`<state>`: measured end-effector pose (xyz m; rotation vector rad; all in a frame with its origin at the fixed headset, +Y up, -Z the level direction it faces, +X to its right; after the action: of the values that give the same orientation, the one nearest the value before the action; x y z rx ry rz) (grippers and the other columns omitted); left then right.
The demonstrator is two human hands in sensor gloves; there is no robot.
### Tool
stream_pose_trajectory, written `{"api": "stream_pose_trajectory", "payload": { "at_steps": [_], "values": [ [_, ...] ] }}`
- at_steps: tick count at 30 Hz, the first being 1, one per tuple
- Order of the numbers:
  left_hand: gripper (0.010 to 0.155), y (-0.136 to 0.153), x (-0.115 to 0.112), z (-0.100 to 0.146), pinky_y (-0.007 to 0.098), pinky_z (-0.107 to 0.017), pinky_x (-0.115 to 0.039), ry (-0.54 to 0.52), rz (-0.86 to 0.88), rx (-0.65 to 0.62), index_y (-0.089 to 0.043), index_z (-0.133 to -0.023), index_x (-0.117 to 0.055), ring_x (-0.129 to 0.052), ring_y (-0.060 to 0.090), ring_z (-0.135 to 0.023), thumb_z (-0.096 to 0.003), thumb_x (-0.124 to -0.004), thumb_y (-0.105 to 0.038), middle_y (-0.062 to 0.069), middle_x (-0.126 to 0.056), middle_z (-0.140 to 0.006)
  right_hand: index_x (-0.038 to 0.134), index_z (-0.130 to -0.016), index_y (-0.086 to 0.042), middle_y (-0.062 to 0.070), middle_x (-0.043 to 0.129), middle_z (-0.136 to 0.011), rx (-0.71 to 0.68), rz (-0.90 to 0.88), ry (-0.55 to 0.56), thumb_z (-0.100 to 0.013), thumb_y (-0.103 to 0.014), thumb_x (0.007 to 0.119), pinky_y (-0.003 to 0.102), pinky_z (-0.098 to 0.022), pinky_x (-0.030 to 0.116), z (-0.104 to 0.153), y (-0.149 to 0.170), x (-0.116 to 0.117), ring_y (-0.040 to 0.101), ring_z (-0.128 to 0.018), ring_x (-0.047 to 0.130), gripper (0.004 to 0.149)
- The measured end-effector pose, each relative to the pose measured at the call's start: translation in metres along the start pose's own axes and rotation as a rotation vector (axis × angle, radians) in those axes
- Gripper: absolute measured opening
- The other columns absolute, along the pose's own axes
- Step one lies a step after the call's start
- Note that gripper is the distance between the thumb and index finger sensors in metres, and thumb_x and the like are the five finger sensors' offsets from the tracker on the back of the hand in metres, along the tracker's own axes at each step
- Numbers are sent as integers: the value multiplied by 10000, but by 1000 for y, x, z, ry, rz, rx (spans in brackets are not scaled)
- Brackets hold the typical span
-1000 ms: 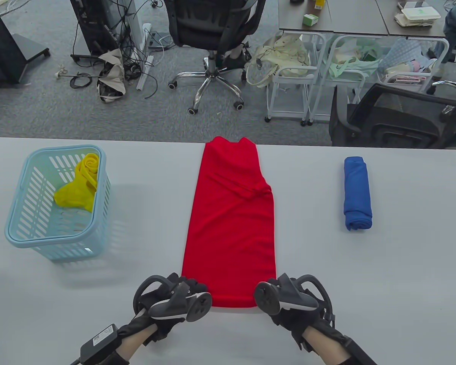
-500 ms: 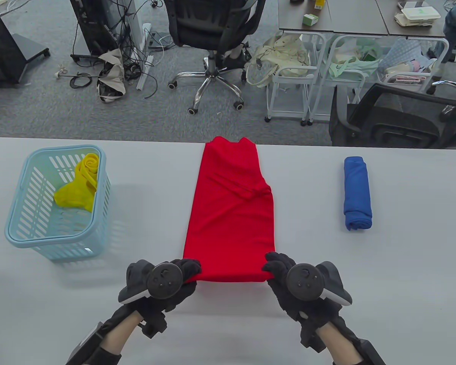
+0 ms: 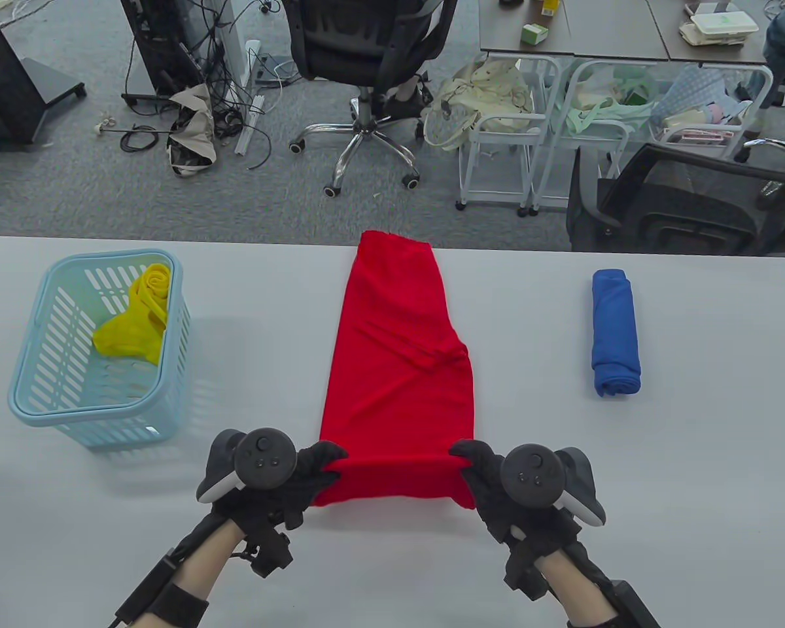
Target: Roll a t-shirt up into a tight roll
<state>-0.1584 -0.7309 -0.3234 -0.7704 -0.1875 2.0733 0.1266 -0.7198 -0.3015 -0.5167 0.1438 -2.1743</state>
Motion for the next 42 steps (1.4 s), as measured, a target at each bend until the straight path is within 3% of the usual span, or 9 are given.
{"api": "stream_pose_trajectory", "payload": {
  "at_steps": [4,6,9,13,16,19,26,35,42],
  "values": [
    [414,6,-16,1,319,-263,-973,259,413,-24,-167,-865,-754,-1104,97,-231,-523,-656,-378,-57,-1049,-402,510,-1044,-142,5,862,-678,-33,-191,-51,-634,-332,525,275,-341,920,3,3,0,4,-359,1042,452],
    [416,10,-10,3,330,-267,-963,230,445,-25,-163,-869,-757,-1102,113,-229,-528,-664,-382,-50,-1051,-408,537,-1036,-127,-11,879,-634,-46,-241,-66,-635,-341,534,264,-298,922,5,0,-1,-16,-300,1036,454],
    [422,15,4,7,331,-352,-939,105,184,40,-238,-902,-734,-1097,124,-335,-532,-658,-424,-70,-1039,-490,553,-1034,-145,-16,886,-656,-37,-122,-79,-632,-354,540,276,-303,914,2,-5,3,0,-307,1039,454],
    [426,13,13,11,359,-483,-897,-50,-62,107,-323,-898,-760,-1074,156,-527,-507,-690,-478,-82,-1022,-649,562,-1039,-195,14,859,-786,2,2,-138,-630,-365,566,350,-388,876,-7,0,11,73,-426,1020,443],
    [428,6,23,11,364,-527,-879,-146,-245,135,-371,-877,-775,-1053,151,-587,-484,-702,-524,-107,-1004,-686,593,-1037,-219,53,823,-865,29,0,-138,-630,-365,608,409,-456,835,-14,6,4,140,-523,991,433],
    [427,0,34,6,376,-562,-855,-182,-324,161,-382,-863,-791,-1023,160,-640,-475,-704,-539,-104,-966,-742,658,-1003,-230,86,788,-907,66,85,-101,-609,-387,679,457,-505,795,-23,7,-12,200,-602,956,425],
    [447,4,63,-29,400,-607,-818,-141,-365,259,-354,-935,-721,-973,194,-726,-506,-677,-468,-74,-900,-844,699,-993,-216,104,717,-957,164,259,-41,-600,-389,670,472,-542,760,-63,5,-49,209,-659,909,430],
    [434,54,72,-83,385,-607,-820,-32,-454,473,-390,-887,-746,-969,184,-745,-483,-692,-542,-92,-892,-859,658,-1032,-219,97,728,-975,282,328,-124,-591,-290,686,462,-530,773,-118,27,-39,193,-635,928,447],
    [439,65,73,-112,398,-631,-801,26,-523,522,-393,-909,-736,-932,205,-797,-495,-669,-523,-68,-847,-922,668,-1025,-264,120,600,-1064,374,422,-99,-602,-346,696,488,-593,715,-149,36,-53,227,-741,859,432]
  ]
}}
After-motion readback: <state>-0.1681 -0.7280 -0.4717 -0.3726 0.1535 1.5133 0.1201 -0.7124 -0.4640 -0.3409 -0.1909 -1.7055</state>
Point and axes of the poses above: the tracker on the back of each hand, its own y axis roughly to the little-finger side, its own z axis roughly from the fingertips to the wrist, x = y × z, the point moved 5 cm from there along -z, roughly from the wrist to the fingertips
